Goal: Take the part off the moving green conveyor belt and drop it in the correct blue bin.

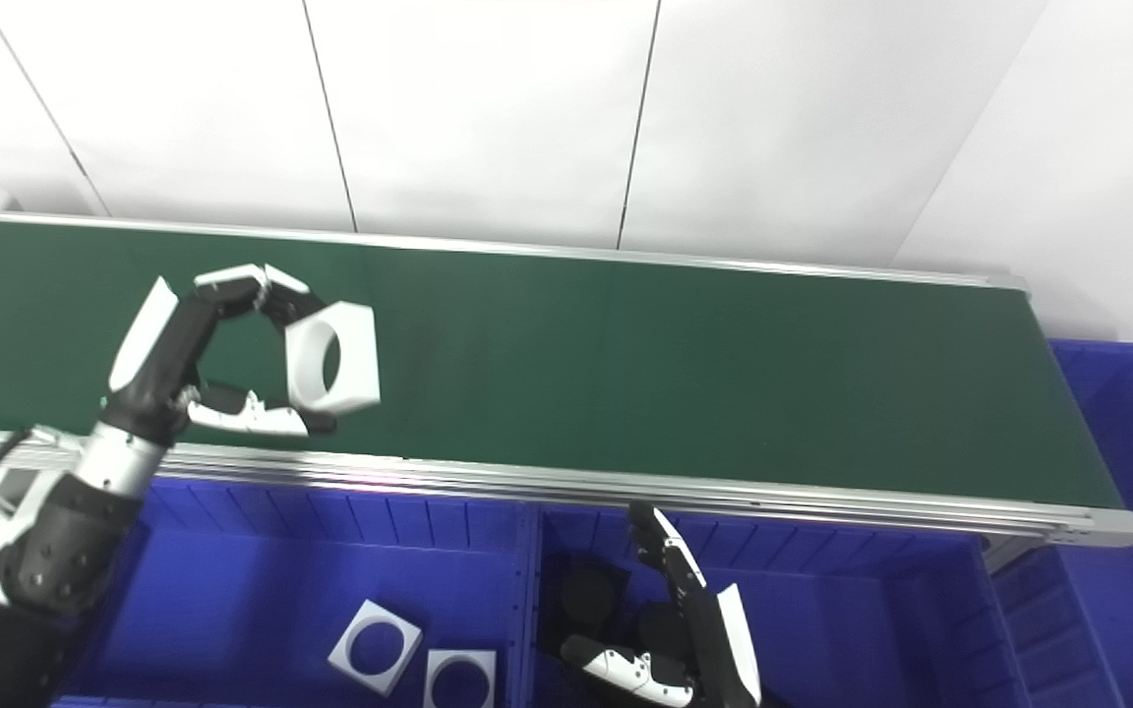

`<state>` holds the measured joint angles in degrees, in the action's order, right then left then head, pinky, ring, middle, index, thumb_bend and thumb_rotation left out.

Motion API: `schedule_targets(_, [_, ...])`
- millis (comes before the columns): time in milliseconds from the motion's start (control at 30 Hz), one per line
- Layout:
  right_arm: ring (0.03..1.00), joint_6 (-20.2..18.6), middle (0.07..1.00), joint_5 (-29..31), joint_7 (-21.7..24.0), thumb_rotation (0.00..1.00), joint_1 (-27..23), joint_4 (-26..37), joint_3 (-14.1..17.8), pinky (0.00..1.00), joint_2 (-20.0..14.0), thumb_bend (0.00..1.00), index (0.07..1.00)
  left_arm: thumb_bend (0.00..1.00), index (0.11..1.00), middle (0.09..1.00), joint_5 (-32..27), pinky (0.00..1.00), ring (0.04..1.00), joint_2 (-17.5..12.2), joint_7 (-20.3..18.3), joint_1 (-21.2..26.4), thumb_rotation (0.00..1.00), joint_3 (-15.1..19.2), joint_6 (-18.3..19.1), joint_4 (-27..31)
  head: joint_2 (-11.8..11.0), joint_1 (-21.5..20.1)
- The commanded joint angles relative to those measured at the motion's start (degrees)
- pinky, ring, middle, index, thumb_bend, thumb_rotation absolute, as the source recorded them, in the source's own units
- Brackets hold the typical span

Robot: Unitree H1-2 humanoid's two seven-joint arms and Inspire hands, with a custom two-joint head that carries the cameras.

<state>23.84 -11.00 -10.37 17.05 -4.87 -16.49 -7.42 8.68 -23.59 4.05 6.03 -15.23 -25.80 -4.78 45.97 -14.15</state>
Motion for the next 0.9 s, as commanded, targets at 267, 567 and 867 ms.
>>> schedule_targets(267, [0.869,2.86,0.887,-1.11,1.81,0.44,0.28,2.75,1.78,0.83,1.24,0.87,0.9,0.5,0.487,0.495,11.52,0.25,0.444,1.09,3.77,-5.27,0.0,-4.44,-1.12,-3.71,0.83,0.96])
schedule_targets(567, [0.863,2.96,0.883,-0.54,2.76,0.43,0.14,2.83,2.32,0.83,1.79,0.87,0.897,0.51,0.489,0.476,14.6,0.16,0.266,2.74,3.74,-6.99,0.0,-7.07,-1.1,-12.27,0.84,1.34])
schedule_targets(867, [0.867,3.03,0.885,-1.1,2.8,0.44,0.24,2.65,2.53,0.83,2.15,0.88,0.897,0.52,0.496,0.491,22.11,0.46,0.527,3.5,3.6,-5.13,0.0,-8.33,-0.16,-19.78,0.85,1.32])
